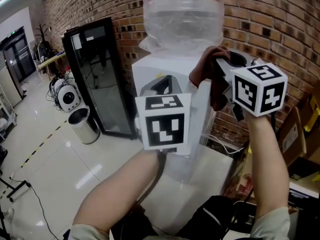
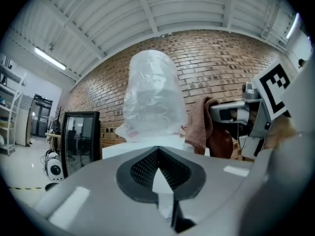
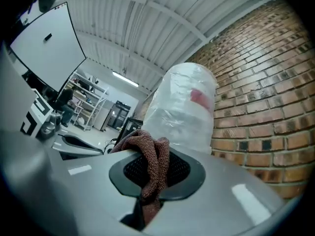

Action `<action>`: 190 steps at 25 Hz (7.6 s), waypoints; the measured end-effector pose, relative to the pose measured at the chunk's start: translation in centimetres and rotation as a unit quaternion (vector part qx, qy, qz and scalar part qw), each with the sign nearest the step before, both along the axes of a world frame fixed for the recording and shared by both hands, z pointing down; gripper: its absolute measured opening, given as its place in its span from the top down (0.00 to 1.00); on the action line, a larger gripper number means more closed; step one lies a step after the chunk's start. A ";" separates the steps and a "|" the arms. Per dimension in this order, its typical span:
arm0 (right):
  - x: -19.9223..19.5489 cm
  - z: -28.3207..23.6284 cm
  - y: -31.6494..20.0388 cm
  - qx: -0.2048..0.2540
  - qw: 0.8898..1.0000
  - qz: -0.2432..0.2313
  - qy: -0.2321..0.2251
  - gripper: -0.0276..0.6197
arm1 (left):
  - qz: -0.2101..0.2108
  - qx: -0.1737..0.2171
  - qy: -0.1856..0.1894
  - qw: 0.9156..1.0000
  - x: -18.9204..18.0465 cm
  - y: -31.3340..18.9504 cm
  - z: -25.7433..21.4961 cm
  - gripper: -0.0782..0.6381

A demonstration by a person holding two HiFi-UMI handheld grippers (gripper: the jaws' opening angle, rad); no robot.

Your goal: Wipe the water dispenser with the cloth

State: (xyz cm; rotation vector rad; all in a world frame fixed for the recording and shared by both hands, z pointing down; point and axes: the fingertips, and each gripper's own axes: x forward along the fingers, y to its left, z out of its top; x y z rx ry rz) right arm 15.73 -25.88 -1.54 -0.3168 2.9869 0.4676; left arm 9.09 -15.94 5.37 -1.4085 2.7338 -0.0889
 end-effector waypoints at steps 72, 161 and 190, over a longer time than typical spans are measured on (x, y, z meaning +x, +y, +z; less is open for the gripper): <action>1.6 37.0 -1.0 -0.133 0.975 0.082 0.159 0.88 | 0.030 -0.081 0.090 0.992 1.1 -2.4 28.9 0.89; -1.7 0.5 -6.4 -0.040 0.999 0.031 -0.012 0.87 | -0.019 0.007 -0.014 1.000 2.1 -2.6 -3.1 0.89; -0.5 14.7 -6.1 -0.056 0.993 0.042 0.091 0.88 | 0.014 -0.036 0.025 0.999 4.0 -3.6 7.0 0.89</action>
